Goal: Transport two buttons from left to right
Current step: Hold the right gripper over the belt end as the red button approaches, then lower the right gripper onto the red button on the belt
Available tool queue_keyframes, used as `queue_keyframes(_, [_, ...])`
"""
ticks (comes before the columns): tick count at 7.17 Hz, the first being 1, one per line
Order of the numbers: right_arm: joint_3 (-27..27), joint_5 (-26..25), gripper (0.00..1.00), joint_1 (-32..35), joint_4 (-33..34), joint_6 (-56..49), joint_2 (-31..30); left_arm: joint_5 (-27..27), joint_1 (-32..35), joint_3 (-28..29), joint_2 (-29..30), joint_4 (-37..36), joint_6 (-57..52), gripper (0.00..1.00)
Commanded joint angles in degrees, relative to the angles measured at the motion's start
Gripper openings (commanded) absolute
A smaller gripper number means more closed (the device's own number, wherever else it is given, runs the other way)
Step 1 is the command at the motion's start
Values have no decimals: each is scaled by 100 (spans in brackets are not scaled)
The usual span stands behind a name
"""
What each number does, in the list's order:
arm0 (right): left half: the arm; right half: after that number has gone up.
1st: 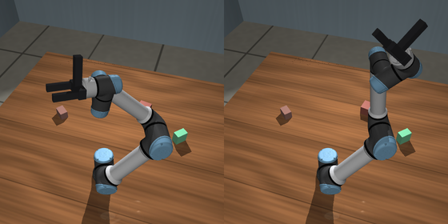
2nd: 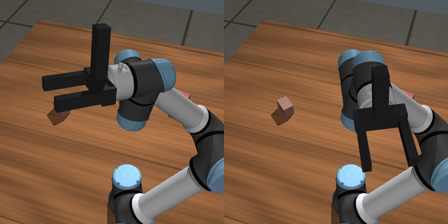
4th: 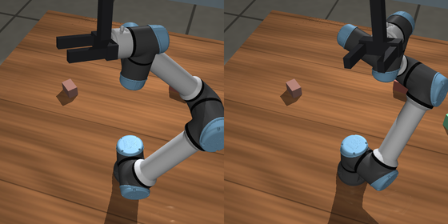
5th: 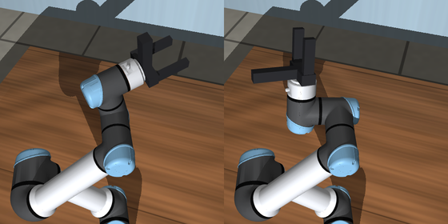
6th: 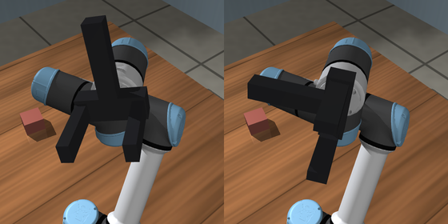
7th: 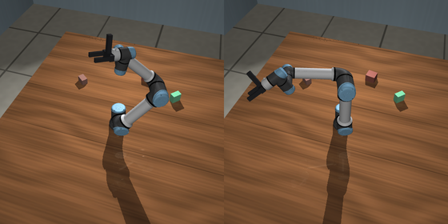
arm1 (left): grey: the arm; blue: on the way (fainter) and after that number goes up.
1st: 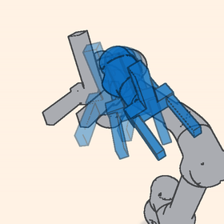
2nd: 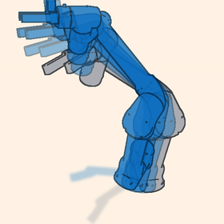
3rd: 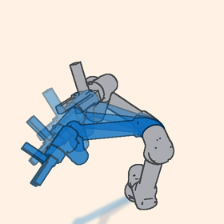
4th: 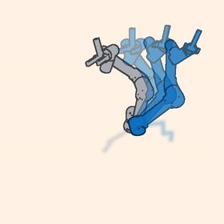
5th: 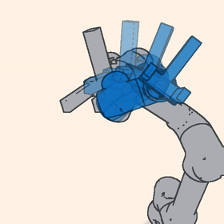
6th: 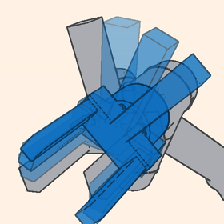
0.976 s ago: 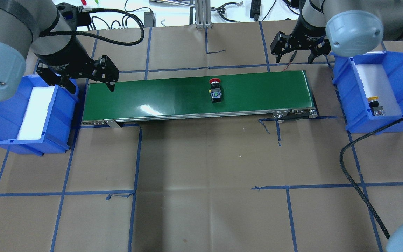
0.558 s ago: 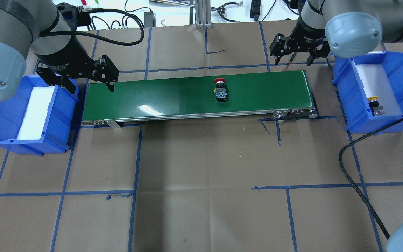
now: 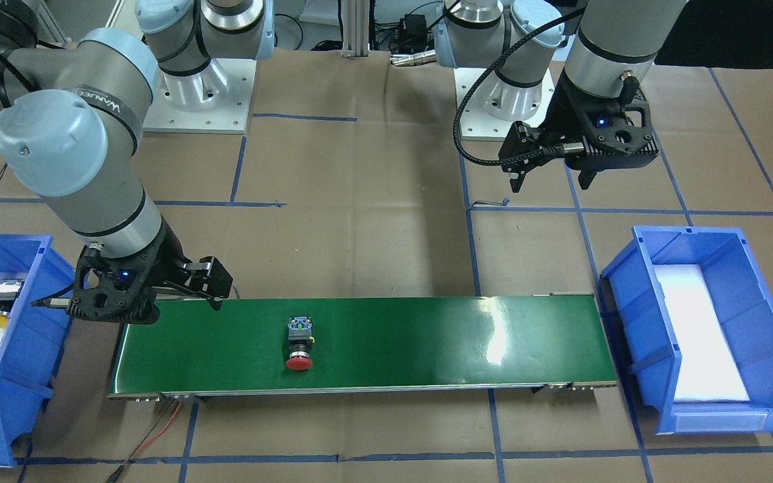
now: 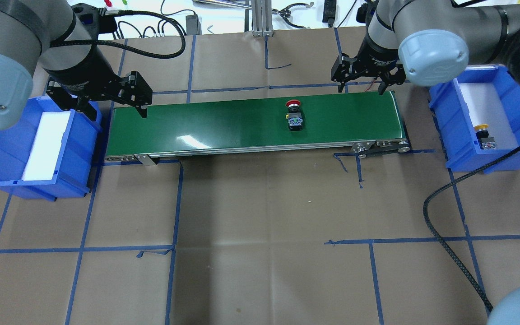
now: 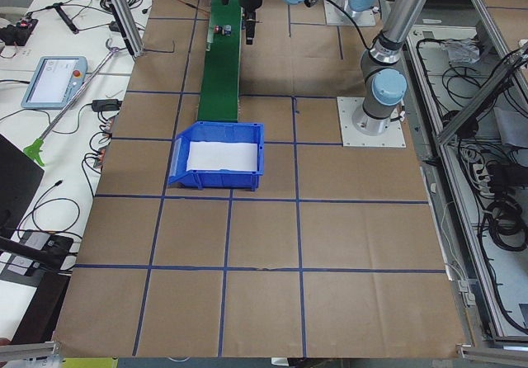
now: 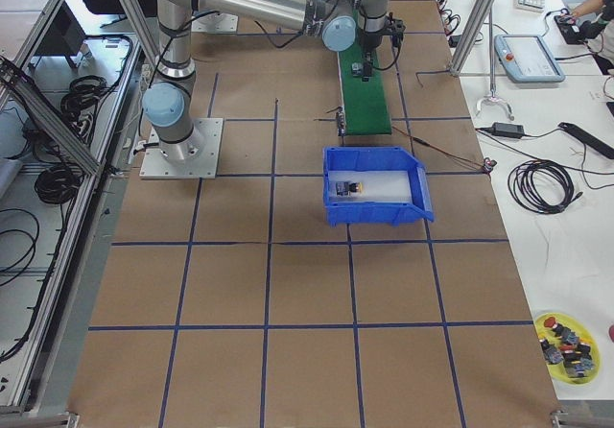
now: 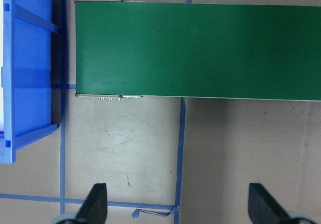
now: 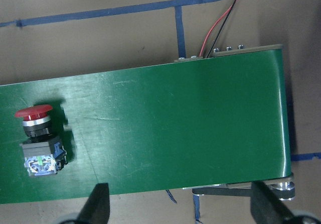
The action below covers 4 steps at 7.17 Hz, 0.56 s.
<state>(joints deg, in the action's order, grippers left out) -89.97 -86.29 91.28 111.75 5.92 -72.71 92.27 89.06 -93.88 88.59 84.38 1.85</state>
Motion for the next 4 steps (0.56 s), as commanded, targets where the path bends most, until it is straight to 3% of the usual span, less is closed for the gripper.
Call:
queue_keyframes(1, [-231,383,99,127,669,23,186,10,-3,1,0,0,0,100])
queue_keyframes(4, [-267,455,99,180,970,153,502,-25,6,1,0,0,0,100])
